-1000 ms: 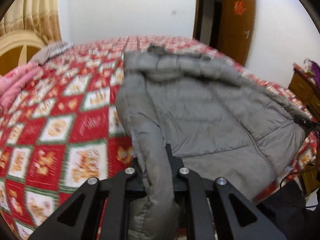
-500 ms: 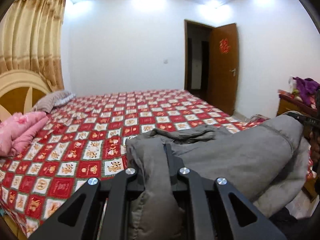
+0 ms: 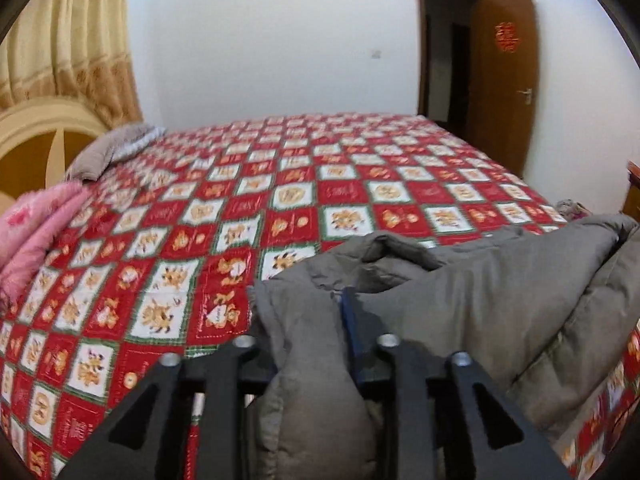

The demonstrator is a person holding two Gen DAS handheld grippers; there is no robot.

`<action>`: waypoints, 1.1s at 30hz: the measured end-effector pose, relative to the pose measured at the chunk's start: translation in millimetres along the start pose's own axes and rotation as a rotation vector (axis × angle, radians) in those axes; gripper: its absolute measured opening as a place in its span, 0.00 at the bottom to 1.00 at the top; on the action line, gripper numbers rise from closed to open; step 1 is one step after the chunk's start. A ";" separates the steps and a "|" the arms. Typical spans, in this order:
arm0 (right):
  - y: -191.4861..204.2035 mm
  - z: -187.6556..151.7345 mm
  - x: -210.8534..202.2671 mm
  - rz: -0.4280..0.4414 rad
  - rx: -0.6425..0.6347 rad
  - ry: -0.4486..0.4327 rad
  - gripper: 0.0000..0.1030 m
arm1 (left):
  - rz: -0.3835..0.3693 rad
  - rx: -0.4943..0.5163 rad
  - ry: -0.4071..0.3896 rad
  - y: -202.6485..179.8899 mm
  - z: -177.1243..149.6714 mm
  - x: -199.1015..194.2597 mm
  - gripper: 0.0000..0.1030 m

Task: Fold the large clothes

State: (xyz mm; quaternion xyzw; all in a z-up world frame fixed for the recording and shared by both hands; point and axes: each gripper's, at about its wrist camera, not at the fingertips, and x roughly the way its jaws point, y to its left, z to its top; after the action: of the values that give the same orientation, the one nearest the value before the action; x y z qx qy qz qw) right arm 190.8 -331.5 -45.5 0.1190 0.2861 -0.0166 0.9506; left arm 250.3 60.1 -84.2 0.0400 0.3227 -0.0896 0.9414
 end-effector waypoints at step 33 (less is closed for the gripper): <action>100.5 -16.7 37.6 0.057 -0.174 -0.079 0.87 | 0.495 0.069 -0.285 -96.7 10.0 -1.4 1.00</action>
State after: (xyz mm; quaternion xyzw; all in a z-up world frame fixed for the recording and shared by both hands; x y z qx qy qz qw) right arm 223.3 -228.6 -57.9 0.0435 0.2454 0.0307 0.9679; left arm 236.4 -35.8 -77.2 0.1368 0.1643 0.1273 0.9686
